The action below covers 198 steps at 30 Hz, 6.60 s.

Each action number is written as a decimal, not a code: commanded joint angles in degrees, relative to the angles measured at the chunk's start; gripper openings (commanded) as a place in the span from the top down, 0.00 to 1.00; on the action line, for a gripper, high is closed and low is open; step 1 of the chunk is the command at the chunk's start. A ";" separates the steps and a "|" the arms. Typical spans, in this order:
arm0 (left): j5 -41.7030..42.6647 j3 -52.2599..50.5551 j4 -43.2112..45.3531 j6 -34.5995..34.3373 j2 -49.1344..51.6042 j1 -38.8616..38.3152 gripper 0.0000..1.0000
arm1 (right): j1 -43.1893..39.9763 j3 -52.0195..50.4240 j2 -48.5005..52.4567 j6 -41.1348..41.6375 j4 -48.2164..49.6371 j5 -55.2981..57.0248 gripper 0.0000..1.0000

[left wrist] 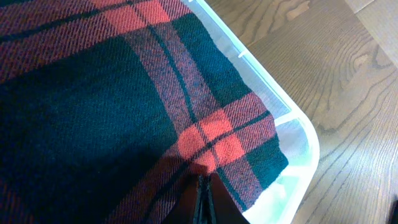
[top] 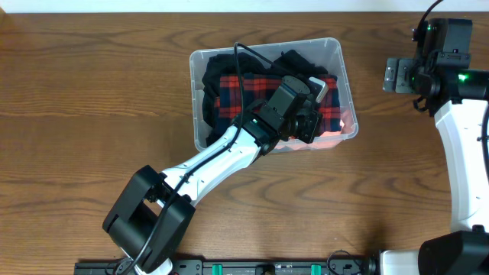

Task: Pack container

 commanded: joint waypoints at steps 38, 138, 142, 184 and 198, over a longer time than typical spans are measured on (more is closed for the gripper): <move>-0.68 0.44 -19.76 0.11 -15.34 54.14 0.02 | -0.37 0.11 0.26 -0.04 -0.07 0.39 0.01; -0.68 0.44 -19.98 0.11 -15.34 55.01 0.02 | 10.95 -85.77 -79.36 2.21 63.04 -7.85 0.01; -0.66 0.44 -19.98 0.11 -15.34 55.01 0.02 | 9.84 -85.77 -82.79 1.88 57.81 -7.74 0.01; -0.68 0.44 -19.98 0.11 -15.34 55.01 0.02 | 2.45 -85.77 -89.26 -5.42 44.96 -14.19 0.01; -0.68 0.44 -19.98 0.11 -15.34 55.01 0.02 | 2.45 -85.77 -89.26 -5.42 44.96 -14.19 0.01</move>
